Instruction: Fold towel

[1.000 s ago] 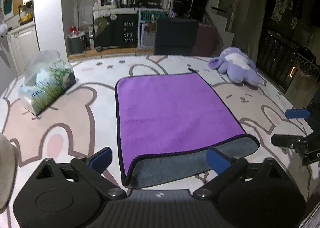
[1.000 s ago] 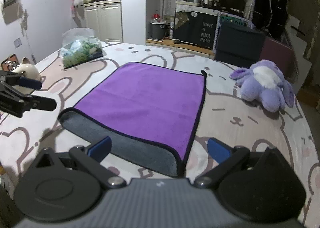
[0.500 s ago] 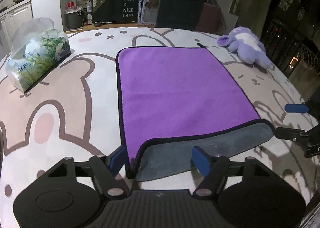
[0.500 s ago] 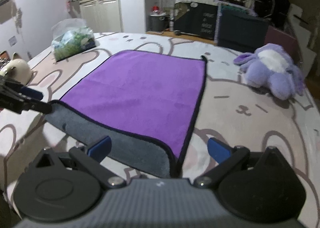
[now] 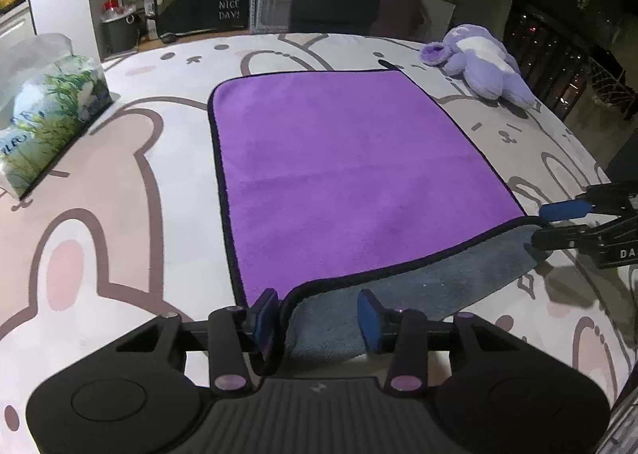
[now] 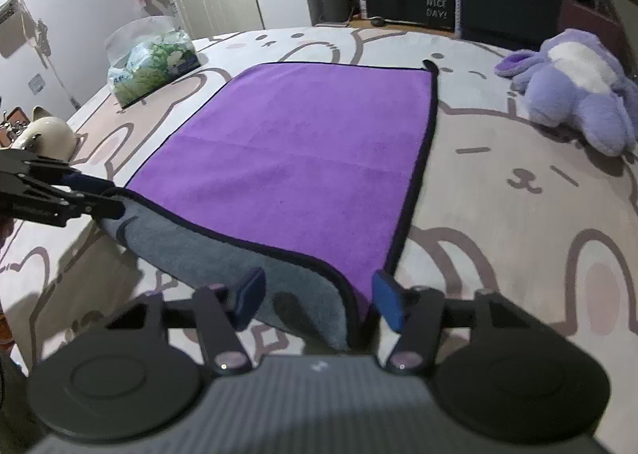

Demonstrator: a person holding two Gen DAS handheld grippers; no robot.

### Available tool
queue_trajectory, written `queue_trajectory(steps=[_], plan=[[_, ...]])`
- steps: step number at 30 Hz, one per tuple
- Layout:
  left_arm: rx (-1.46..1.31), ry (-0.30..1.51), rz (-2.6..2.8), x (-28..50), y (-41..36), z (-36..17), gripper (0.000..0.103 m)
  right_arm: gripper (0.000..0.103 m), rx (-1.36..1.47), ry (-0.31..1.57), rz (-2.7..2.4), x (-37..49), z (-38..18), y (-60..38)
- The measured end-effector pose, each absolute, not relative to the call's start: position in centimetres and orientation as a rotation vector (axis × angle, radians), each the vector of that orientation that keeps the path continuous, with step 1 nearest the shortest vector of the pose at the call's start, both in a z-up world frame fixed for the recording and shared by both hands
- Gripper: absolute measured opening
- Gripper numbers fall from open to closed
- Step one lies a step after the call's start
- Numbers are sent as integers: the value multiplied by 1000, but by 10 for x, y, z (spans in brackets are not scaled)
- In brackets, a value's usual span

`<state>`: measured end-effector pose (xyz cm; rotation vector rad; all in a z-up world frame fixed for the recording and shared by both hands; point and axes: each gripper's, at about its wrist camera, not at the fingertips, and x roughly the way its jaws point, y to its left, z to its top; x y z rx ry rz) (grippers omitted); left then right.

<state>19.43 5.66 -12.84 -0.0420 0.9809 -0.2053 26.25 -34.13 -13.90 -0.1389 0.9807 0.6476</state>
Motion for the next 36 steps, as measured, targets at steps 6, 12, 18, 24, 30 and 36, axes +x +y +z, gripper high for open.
queue_trajectory(steps=[6,12,18,24,30,36], plan=[[-41,1013,-210,199,60,-131,37,60,-149,1026,651,271,-148,-335],[-35,1046,-204,198,68,-133,24,41,-170,1057,684,270,-154,-337],[-2,1077,-211,196,69,-137,16,23,-187,1074,701,265,-156,-339],[26,1073,-204,195,66,-135,7,15,-210,1066,705,259,-154,-338],[44,1038,-191,195,65,-127,5,8,-194,1030,692,260,-145,-341],[-1,937,-142,200,69,-108,5,6,-161,965,666,263,-132,-344]])
